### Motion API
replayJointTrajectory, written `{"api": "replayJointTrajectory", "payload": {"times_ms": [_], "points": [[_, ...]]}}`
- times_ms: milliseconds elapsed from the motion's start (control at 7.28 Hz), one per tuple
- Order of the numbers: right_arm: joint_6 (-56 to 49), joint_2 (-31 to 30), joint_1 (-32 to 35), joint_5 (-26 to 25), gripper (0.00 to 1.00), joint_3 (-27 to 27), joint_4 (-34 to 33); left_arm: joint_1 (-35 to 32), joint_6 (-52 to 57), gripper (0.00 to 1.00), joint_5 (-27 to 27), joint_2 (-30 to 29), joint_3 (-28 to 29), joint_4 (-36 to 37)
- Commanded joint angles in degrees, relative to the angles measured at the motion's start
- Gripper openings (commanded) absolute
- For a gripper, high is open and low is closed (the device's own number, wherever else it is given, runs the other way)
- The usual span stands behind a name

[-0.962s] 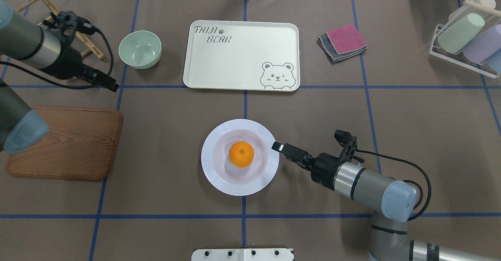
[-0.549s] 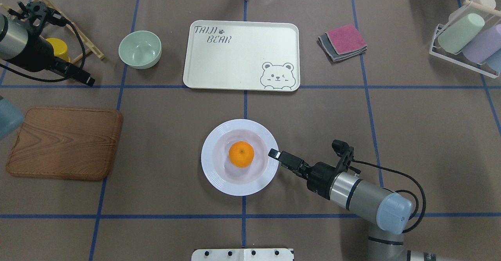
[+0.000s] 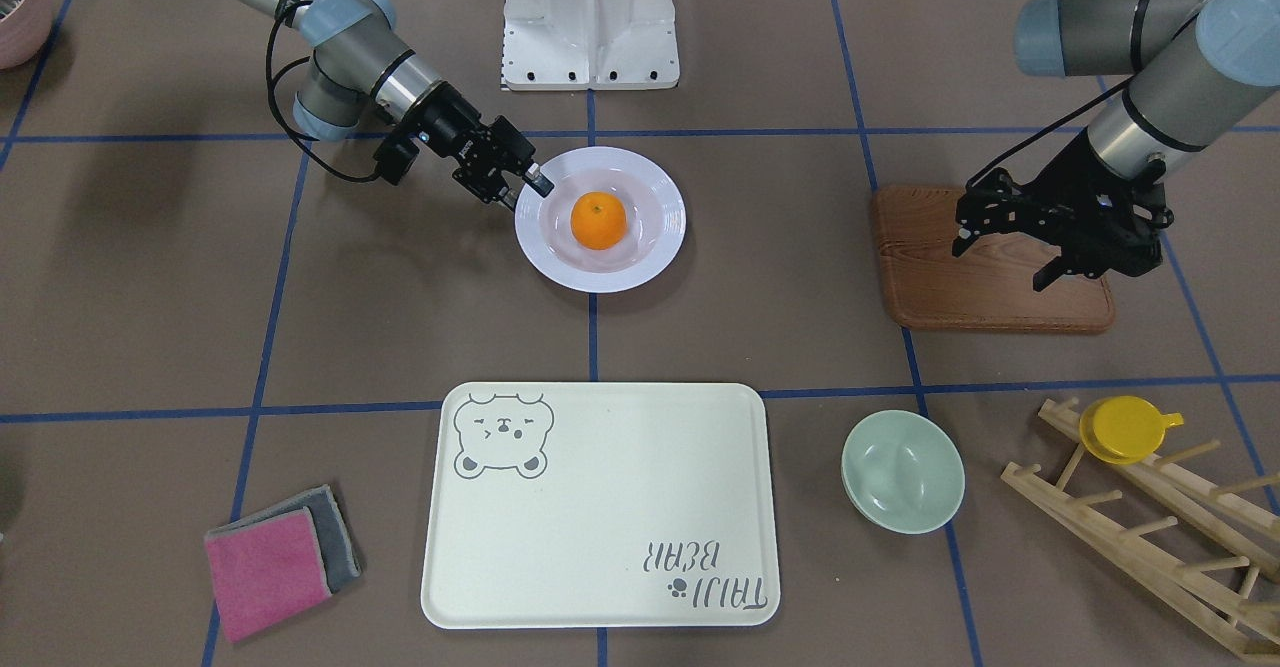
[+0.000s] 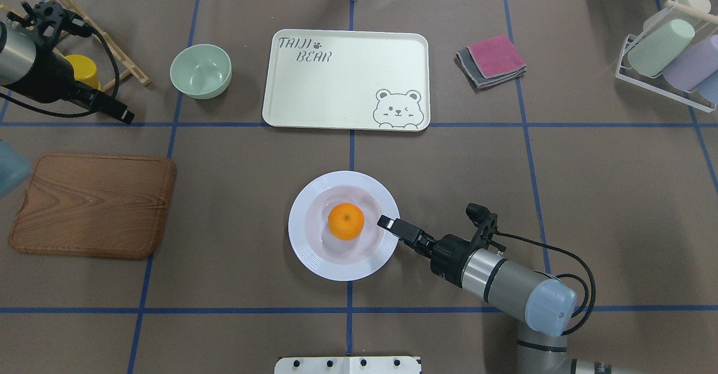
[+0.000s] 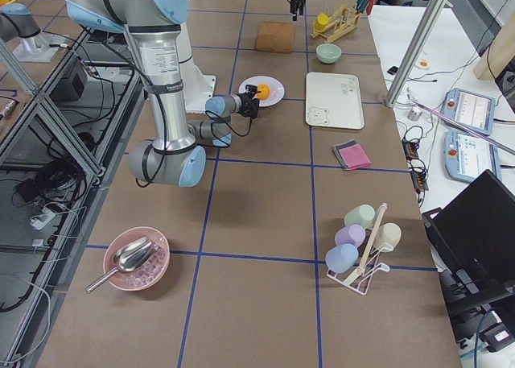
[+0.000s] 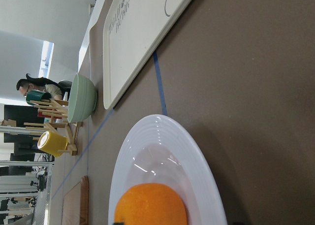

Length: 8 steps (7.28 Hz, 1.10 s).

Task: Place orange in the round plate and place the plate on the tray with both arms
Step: 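Grip the white plate rim with the right gripper while the left arm withdraws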

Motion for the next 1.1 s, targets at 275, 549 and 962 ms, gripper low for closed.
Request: {"api": "replayJointTrajectory", "payload": {"times_ms": [275, 549, 962], "points": [[0.42, 1.45, 0.03, -0.37, 0.00, -1.30, 0.08, -1.75, 0.68, 0.99, -2.03, 1.00, -0.19, 0.00], [0.33, 1.36, 0.46, -0.37, 0.00, -0.60, 0.43, -1.93, 0.68, 0.99, -2.03, 1.00, -0.19, 0.08], [0.33, 1.36, 0.64, -1.42, 0.03, -0.25, 0.44, -2.02, 0.68, 0.99, -2.03, 1.00, -0.19, 0.17]]}}
